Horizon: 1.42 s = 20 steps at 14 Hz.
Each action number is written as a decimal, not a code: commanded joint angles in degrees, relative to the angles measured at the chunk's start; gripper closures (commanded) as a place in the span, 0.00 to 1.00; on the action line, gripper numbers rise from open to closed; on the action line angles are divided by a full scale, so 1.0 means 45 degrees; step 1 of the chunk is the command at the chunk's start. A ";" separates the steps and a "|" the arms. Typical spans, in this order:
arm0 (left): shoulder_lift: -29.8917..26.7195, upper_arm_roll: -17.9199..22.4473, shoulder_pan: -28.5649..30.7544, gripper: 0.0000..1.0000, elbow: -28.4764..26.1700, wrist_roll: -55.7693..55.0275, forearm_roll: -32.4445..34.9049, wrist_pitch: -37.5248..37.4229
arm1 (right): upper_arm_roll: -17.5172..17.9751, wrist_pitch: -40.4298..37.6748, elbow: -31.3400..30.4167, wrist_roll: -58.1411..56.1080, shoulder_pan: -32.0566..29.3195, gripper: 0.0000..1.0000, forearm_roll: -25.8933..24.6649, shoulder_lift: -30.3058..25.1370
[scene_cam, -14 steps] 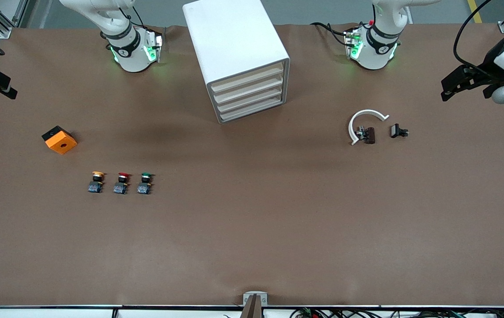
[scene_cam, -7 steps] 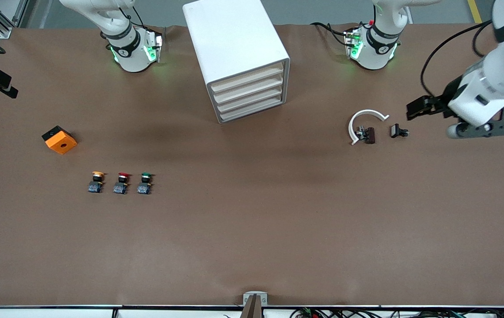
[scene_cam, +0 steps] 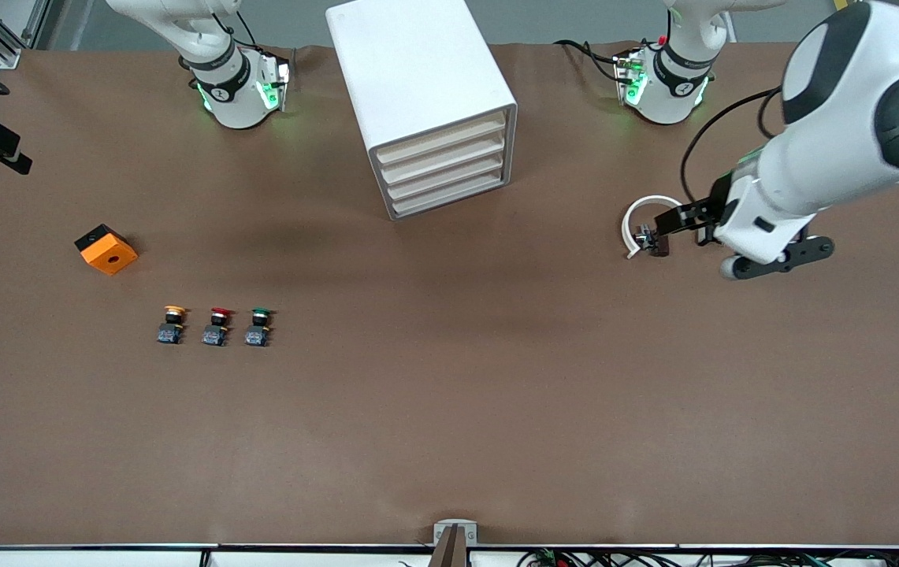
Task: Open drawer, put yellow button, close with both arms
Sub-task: 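Reach the left gripper to the handle of the white cabinet drawer, then grasp the drawer handle with the left gripper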
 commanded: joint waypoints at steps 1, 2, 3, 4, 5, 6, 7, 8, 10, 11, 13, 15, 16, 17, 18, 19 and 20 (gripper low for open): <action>0.1045 -0.0567 -0.0360 0.00 0.0706 -0.2801 -0.0052 -0.0151 | 0.0138 -0.0057 -0.0031 0.0189 -0.0141 0.00 0.0119 -0.0215; 0.1357 -0.0568 -0.0692 0.00 0.0725 -0.3973 -0.0071 -0.0132 | 0.0138 -0.0018 -0.0031 0.0189 -0.0141 0.00 0.0119 -0.0215; 0.1554 -0.0568 -0.0985 0.00 0.0725 -0.4816 -0.0032 -0.0016 | 0.0157 0.0002 -0.0012 0.0189 -0.0141 0.00 0.0139 -0.0215; 0.1788 -0.0568 -0.1143 0.00 0.0725 -0.5482 -0.0051 0.0101 | 0.0157 0.0002 -0.0012 0.0189 -0.0141 0.00 0.0158 -0.0215; 0.1925 -0.0587 -0.1280 0.00 0.0725 -0.6030 -0.0071 0.0160 | 0.0157 0.0002 -0.0012 0.0189 -0.0141 0.00 0.0159 -0.0215; 0.2081 -0.0587 -0.1494 0.00 0.0725 -0.6693 -0.0090 0.0142 | 0.0157 0.0041 -0.0012 0.0150 -0.0141 0.00 0.0159 -0.0215; 0.2218 -0.0587 -0.1670 0.00 0.0725 -0.7434 -0.0091 0.0141 | 0.0157 0.0061 -0.0012 0.0130 -0.0141 0.00 0.0159 -0.0215; 0.2355 -0.0587 -0.1884 0.00 0.0725 -0.8389 -0.0091 0.0141 | 0.0157 0.0080 -0.0012 0.0130 -0.0141 0.00 0.0159 -0.0215; 0.2474 -0.0587 -0.2178 0.00 0.0725 -1.0614 -0.0091 0.0122 | 0.0157 0.0119 -0.0012 0.0091 -0.0141 0.00 0.0159 -0.0215; 0.2551 -0.0587 -0.2237 0.00 0.0725 -1.1650 -0.0091 0.0122 | 0.0157 0.0119 -0.0012 0.0091 -0.0141 0.00 0.0159 -0.0215; 0.2766 -0.0587 -0.2335 0.00 0.0706 -1.2808 -0.0091 0.0064 | 0.0157 0.0139 -0.0012 0.0072 -0.0141 0.00 0.0159 -0.0215; 0.2981 -0.0587 -0.2336 0.00 0.0706 -1.3493 -0.0091 -0.0150 | 0.0157 0.0158 -0.0012 0.0071 -0.0141 0.00 0.0159 -0.0215; 0.3020 -0.0587 -0.2336 0.00 0.0706 -1.3767 -0.0091 -0.0229 | 0.0157 0.0158 -0.0012 0.0071 -0.0141 0.00 0.0159 -0.0215; 0.3098 -0.0587 -0.2336 0.00 0.0706 -1.3982 -0.0110 -0.0307 | 0.0157 0.0216 -0.0012 0.0052 -0.0141 0.00 0.0159 -0.0215; 0.3137 -0.0587 -0.2355 0.00 0.0706 -1.4275 -0.0110 -0.0404 | 0.0157 0.0236 -0.0012 0.0052 -0.0122 0.00 0.0159 -0.0215; 0.3196 -0.0587 -0.2433 0.00 0.0706 -1.4529 -0.0091 -0.0444 | 0.0157 0.0237 -0.0012 0.0052 -0.0122 0.00 0.0159 -0.0215; 0.3196 -0.0587 -0.2433 0.00 0.0706 -1.4744 -0.0110 -0.0522 | 0.0157 0.0256 -0.0012 0.0052 -0.0141 0.00 0.0159 -0.0215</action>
